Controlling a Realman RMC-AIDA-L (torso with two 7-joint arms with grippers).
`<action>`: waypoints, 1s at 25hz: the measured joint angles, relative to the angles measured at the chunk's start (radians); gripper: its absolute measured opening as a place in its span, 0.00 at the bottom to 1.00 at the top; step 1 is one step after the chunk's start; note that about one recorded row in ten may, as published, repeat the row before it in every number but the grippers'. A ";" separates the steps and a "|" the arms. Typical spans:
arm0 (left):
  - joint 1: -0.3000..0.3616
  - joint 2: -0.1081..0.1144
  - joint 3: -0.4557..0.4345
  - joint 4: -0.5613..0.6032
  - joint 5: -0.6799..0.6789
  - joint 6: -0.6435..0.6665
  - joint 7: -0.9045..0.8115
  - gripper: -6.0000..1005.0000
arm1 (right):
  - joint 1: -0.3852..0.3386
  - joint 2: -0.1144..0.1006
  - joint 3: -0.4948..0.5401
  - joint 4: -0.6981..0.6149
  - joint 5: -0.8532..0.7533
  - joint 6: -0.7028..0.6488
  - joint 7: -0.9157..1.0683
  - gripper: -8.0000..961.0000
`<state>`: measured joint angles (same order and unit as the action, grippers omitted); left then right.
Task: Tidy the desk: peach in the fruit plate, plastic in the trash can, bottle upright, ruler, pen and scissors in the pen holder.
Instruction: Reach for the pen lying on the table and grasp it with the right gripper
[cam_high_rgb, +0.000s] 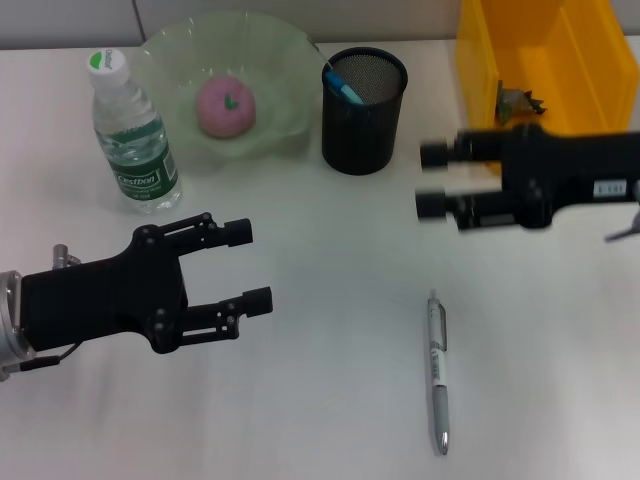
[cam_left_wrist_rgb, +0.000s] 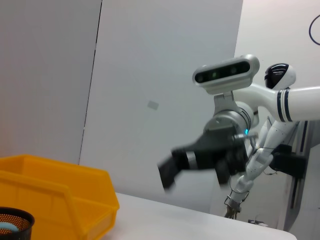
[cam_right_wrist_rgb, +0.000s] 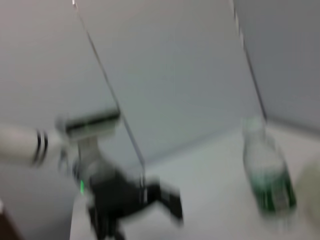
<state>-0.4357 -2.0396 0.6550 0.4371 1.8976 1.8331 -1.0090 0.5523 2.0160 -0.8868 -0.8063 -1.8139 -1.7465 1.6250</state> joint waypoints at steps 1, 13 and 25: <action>0.000 0.000 0.000 0.000 0.000 0.000 0.000 0.77 | 0.003 -0.001 0.000 -0.022 -0.050 -0.011 0.029 0.76; -0.001 0.002 0.028 0.000 0.001 -0.007 0.001 0.77 | 0.034 0.026 -0.010 -0.129 -0.352 -0.037 0.082 0.75; -0.002 -0.001 0.045 0.000 0.001 -0.011 0.007 0.77 | 0.065 0.043 -0.011 -0.156 -0.421 -0.053 0.111 0.75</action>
<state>-0.4373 -2.0407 0.7004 0.4372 1.8991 1.8217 -1.0022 0.6175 2.0594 -0.8978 -0.9622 -2.2346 -1.7991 1.7361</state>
